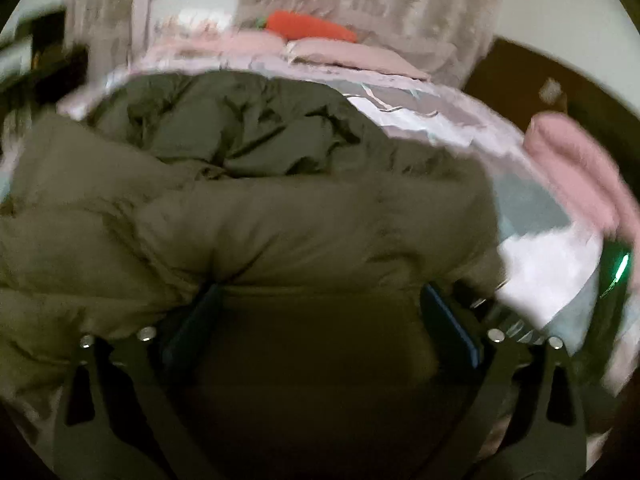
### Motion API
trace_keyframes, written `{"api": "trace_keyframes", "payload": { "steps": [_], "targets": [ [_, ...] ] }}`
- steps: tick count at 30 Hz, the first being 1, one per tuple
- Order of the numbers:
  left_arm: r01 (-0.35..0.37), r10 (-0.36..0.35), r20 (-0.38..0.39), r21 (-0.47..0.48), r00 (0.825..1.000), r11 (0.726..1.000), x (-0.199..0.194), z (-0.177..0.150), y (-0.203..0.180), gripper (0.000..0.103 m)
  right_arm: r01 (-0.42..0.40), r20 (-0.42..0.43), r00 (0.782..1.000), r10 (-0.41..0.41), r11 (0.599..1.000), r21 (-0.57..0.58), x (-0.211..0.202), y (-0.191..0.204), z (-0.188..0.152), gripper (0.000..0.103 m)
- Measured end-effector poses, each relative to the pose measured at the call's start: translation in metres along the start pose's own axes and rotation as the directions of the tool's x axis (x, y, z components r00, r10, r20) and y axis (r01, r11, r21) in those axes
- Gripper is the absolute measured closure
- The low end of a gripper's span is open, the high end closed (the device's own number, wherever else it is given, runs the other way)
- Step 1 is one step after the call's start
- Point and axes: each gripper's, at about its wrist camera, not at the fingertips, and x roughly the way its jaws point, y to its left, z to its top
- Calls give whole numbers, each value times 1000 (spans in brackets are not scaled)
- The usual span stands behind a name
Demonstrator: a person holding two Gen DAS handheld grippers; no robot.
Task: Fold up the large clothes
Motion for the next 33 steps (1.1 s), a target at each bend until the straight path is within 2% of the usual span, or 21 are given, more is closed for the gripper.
{"api": "trace_keyframes", "payload": {
  "steps": [1,3,4,6,8,10,11,12,13,15,17,21,27,30,31,32,33],
  "targets": [
    [-21,21,13,5,1000,1000,-3,-2,6,7,20,4,1000,-20,1000,-21,0,4,-1,2],
    [-36,38,43,-48,998,998,-13,-5,34,9,47,9,999,-46,997,-58,1,11,-4,1],
    [-20,23,46,-66,999,998,-17,-5,41,16,52,11,999,-51,995,-82,0,17,-6,1],
    [42,-40,31,-78,999,996,-20,-6,69,33,59,13,998,-58,991,-120,-3,25,-10,1],
    [45,-44,19,-57,999,997,-27,-9,92,73,69,16,998,-67,989,-133,-1,26,-10,1],
    [77,-77,3,-93,997,993,-34,-14,117,90,67,13,998,-66,989,-130,0,25,-10,1],
    [117,-120,-9,-151,993,982,-39,-18,137,99,68,12,998,-67,989,-131,1,25,-10,1],
    [141,-146,-18,-184,989,973,-43,-23,151,99,72,13,997,-71,988,-135,1,26,-10,1],
    [143,-149,-24,-178,989,974,-45,-25,156,99,77,15,997,-76,987,-138,1,27,-10,1],
    [90,-93,-30,-87,995,992,-58,-32,157,99,91,20,996,-89,985,-146,1,28,-11,1],
    [40,-41,-25,-40,999,998,-67,-36,158,99,95,20,995,-93,985,-144,2,29,-9,1],
    [78,-82,-30,-124,996,989,-67,-43,176,99,102,21,995,-100,984,-145,1,31,-12,1],
    [37,-40,-39,-85,998,996,-59,-38,171,99,115,15,993,-114,983,-142,0,31,-11,1],
    [25,-29,-60,-74,998,997,-66,-30,167,98,177,39,984,-173,973,-146,-19,45,-12,3],
    [35,-38,-60,-63,997,997,-71,-26,164,76,179,67,983,-170,971,-157,-32,55,-15,4],
    [66,-68,-47,-49,997,997,-80,-19,157,39,163,91,985,-149,971,-173,-44,65,-18,4],
    [71,-71,-5,-29,997,997,-94,-14,150,26,139,130,985,-114,970,-201,-60,81,-22,4]
  ]
}}
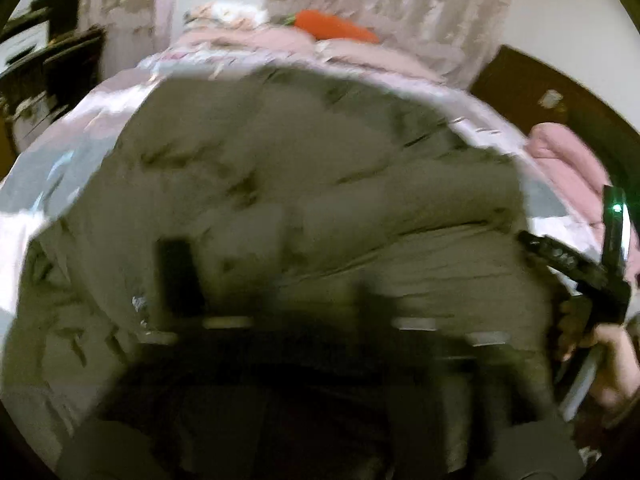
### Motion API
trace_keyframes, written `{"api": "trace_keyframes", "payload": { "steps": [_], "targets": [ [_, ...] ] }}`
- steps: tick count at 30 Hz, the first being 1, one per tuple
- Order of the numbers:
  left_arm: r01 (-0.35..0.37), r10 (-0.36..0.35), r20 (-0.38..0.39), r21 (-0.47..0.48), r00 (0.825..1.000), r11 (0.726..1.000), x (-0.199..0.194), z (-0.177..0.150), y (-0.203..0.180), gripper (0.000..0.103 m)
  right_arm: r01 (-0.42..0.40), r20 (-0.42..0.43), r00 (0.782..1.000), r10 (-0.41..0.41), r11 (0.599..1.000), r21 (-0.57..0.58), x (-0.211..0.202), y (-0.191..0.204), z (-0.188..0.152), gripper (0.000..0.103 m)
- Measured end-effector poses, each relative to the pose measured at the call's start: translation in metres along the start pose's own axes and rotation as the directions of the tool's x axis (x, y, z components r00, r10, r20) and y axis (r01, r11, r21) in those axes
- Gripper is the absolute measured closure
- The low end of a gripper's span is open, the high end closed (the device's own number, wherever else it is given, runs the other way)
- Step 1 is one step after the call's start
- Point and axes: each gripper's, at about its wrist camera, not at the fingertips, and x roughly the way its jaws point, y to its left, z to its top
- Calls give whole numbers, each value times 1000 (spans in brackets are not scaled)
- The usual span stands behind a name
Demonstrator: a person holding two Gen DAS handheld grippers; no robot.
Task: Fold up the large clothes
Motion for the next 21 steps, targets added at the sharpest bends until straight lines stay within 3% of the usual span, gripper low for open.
{"api": "trace_keyframes", "payload": {
  "steps": [1,2,4,6,8,10,11,12,13,16,21],
  "targets": [
    [-19,18,53,20,998,1000,-13,3,-6,11,-19,28,999,20,1000,-19,-11,10,0,4],
    [-55,48,142,49,989,997,-32,8,-15,5,-52,63,997,55,997,-48,-25,24,0,4],
    [-86,66,239,71,969,994,-57,17,-24,2,-136,115,982,147,985,-104,-48,54,-2,4],
    [-115,93,278,62,956,991,-64,21,-23,2,-209,103,970,222,970,-122,-54,75,-5,4],
    [-138,125,247,37,961,990,-51,19,-14,2,-252,47,964,260,959,-131,-42,94,-14,4],
    [-168,167,154,-7,974,986,-20,11,3,2,-189,-57,982,181,963,-191,-10,111,-33,4],
    [-173,176,52,-49,983,984,13,1,17,2,-152,-99,986,132,961,-233,9,118,-46,4],
    [-185,182,-47,-72,982,980,43,-10,30,2,-135,-88,989,116,958,-254,17,120,-53,2],
    [-121,111,-76,-136,991,983,59,-17,45,2,-118,-87,991,99,960,-253,23,122,-55,1],
    [-114,100,-92,-169,991,979,60,-5,49,2,-94,-113,991,66,960,-264,22,128,-43,1],
    [-126,130,24,-129,991,984,26,-7,36,2,-80,12,996,85,968,-239,-7,114,-39,1]
  ]
}}
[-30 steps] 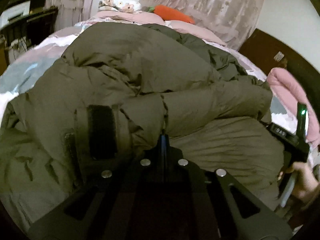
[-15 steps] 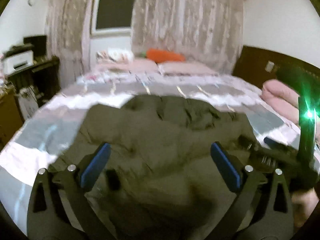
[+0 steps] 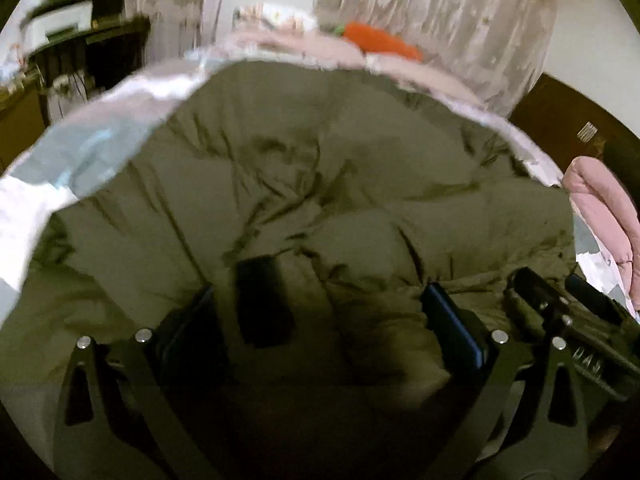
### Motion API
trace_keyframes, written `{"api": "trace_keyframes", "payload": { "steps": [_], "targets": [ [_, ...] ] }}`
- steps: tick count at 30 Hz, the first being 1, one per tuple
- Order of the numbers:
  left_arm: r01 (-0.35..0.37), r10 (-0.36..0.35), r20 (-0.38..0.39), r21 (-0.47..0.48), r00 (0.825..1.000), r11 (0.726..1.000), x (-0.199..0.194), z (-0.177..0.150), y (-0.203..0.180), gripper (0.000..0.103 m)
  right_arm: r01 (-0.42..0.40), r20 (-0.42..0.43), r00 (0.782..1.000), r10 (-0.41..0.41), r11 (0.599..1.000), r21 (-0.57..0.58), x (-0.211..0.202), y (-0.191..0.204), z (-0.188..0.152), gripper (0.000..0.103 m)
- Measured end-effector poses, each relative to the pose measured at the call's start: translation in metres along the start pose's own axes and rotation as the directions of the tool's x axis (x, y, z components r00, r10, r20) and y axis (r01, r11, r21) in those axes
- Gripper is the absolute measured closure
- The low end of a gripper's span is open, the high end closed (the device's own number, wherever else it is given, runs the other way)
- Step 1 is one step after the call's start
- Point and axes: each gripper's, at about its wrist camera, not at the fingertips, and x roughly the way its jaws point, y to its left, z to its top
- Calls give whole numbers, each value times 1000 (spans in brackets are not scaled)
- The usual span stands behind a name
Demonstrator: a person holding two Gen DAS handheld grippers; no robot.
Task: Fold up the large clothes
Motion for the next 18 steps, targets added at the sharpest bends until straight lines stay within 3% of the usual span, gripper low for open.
{"api": "trace_keyframes", "payload": {
  "steps": [3,6,18],
  "targets": [
    [16,-17,-61,-25,998,1000,24,-14,7,2,-31,-67,997,35,998,58,29,-15,-21,1],
    [-13,13,-86,1,996,1000,38,-12,1,2,3,-77,997,0,999,38,33,-10,-19,1],
    [-11,11,-113,2,994,1000,44,-7,0,2,6,-90,996,-3,999,37,37,-8,-23,1]
  ]
}}
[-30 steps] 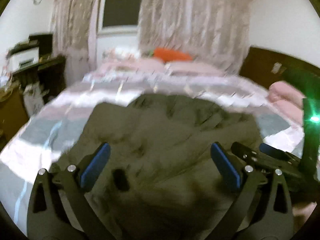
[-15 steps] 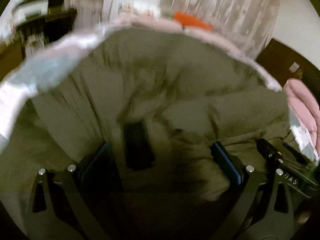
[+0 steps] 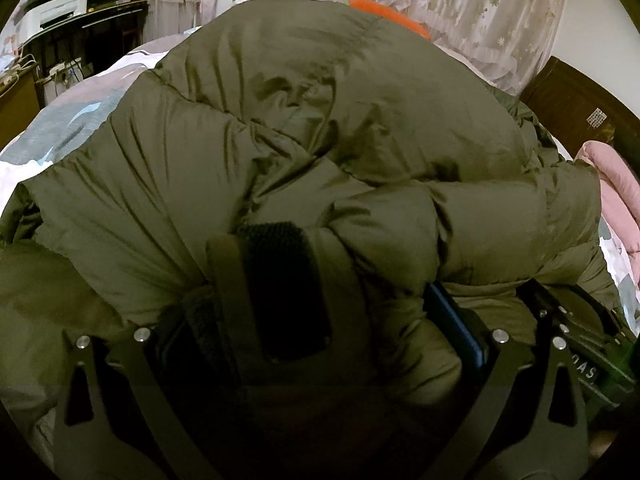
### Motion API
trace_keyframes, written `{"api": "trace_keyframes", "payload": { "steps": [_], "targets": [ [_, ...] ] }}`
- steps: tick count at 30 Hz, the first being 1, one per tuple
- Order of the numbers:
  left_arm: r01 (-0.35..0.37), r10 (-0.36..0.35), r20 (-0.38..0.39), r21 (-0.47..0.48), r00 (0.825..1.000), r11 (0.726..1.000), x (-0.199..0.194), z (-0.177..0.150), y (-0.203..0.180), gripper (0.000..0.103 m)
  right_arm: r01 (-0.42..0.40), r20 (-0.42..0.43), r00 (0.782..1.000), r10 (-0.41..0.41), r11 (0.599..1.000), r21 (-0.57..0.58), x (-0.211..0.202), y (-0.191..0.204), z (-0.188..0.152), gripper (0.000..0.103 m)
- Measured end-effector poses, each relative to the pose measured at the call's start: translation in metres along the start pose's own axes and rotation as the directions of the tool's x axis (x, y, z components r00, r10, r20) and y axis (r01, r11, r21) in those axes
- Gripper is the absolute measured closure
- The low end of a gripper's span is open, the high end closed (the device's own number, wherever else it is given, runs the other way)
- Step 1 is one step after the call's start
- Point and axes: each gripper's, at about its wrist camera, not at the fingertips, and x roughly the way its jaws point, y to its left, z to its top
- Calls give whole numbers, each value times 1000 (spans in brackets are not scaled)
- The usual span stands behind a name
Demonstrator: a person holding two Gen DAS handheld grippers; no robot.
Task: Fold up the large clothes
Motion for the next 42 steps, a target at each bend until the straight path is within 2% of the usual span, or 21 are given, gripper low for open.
{"api": "trace_keyframes", "payload": {
  "steps": [3,4,6,8,10,12,14,16,18,20,23,26,29,31,33,35,38,39,42],
  "targets": [
    [16,-17,-34,-18,999,1000,-20,5,6,2,-37,-48,998,40,997,62,-29,-15,9,1],
    [34,-35,-27,-40,999,999,-32,5,9,2,-58,-25,998,61,994,96,-44,-23,7,1],
    [154,-148,63,-112,987,982,-79,-1,29,2,-159,74,986,149,975,155,-87,-44,0,1],
    [203,-188,121,-134,975,970,-118,-9,53,2,-249,151,962,226,956,154,-132,-73,-14,1],
    [203,-182,153,-131,971,970,-144,-14,75,2,-227,170,965,202,963,146,-159,-99,-29,1],
    [148,-119,197,-138,973,979,-173,-22,106,2,-143,180,978,109,971,189,-181,-136,-51,1],
    [108,-70,202,-182,977,977,-187,-30,134,2,-71,176,984,24,961,267,-192,-167,-76,1],
    [99,-51,184,-263,982,960,-190,-46,165,2,-5,170,984,-58,938,346,-196,-194,-104,2],
    [90,-39,153,-343,987,935,-186,-65,187,2,69,126,984,-128,918,390,-191,-211,-128,2],
    [91,-43,127,-402,991,911,-175,-84,204,2,71,88,989,-118,907,414,-181,-218,-143,2],
    [124,-92,90,-461,992,879,-157,-108,213,2,-3,71,997,-33,893,450,-167,-212,-158,2],
    [152,-118,106,-413,987,898,-157,-112,197,2,-73,59,997,53,897,436,-159,-196,-163,2],
    [209,-184,102,-370,978,905,-152,-117,175,3,-82,63,996,62,921,380,-157,-172,-161,2],
    [207,-189,85,-335,978,919,-149,-125,159,3,-82,65,996,63,934,349,-160,-158,-161,2],
    [197,-180,82,-286,980,938,-149,-132,139,3,-105,78,994,83,932,348,-160,-154,-161,2],
    [213,-198,84,-259,977,942,-149,-135,123,3,-140,102,989,109,918,370,-163,-151,-160,2],
    [313,-303,79,-260,950,913,-150,-138,105,3,-267,150,963,226,884,383,-171,-137,-160,3],
    [334,-325,76,-264,943,905,-149,-137,100,3,-306,140,952,273,878,368,-169,-127,-159,3],
    [387,-388,59,-302,920,871,-140,-143,91,13,-337,97,941,324,881,332,-158,-96,-161,3]
  ]
}}
